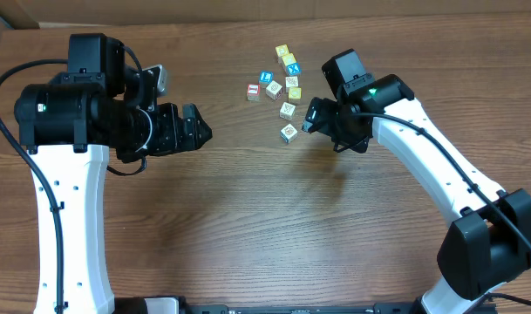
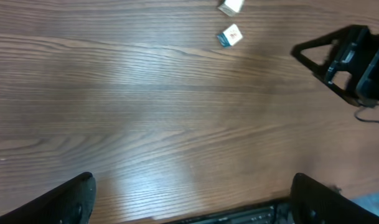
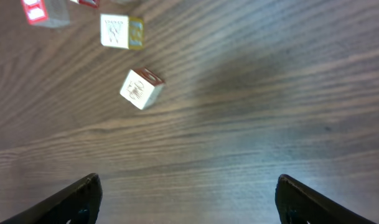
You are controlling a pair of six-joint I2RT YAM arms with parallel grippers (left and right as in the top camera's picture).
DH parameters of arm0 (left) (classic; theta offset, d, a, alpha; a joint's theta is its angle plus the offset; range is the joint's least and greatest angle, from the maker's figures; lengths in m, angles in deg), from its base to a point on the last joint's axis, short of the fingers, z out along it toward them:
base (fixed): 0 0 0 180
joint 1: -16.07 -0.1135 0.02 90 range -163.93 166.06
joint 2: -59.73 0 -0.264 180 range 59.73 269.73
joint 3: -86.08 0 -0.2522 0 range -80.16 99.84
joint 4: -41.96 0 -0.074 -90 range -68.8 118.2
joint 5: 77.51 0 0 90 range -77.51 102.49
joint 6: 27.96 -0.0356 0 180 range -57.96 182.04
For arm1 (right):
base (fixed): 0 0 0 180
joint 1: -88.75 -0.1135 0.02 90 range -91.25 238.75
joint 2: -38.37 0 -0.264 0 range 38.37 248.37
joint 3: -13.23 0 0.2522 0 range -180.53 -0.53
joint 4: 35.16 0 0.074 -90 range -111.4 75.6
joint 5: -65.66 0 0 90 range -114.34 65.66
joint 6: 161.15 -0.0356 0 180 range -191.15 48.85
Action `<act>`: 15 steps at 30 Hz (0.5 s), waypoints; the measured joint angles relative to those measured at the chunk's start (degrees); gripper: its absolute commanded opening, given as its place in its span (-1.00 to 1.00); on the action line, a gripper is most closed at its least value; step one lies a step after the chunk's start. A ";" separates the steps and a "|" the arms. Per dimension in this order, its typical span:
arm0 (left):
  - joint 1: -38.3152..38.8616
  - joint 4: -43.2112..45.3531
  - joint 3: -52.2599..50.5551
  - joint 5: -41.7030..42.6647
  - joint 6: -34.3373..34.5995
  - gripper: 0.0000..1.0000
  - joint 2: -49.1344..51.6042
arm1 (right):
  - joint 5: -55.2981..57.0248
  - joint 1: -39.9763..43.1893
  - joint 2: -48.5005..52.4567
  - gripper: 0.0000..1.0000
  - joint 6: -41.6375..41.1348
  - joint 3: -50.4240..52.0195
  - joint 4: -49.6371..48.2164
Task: Flip 4 blocks
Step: 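Move the right gripper down toward the front blocks of the cluster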
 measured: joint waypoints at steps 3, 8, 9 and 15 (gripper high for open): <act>0.00 0.07 0.00 -3.58 2.84 0.99 0.00 | 0.07 -0.22 0.00 0.87 0.02 0.00 -1.49; 0.00 0.07 0.00 -8.50 7.10 0.99 0.00 | 0.22 -1.33 0.00 0.98 -0.02 0.00 -3.41; 0.00 0.07 0.00 -9.03 7.52 0.99 0.00 | 0.26 -1.55 0.00 0.99 0.00 0.00 -3.52; 0.00 0.09 0.00 -10.51 8.83 1.00 0.00 | 2.01 -2.95 0.00 1.00 0.00 0.00 -4.98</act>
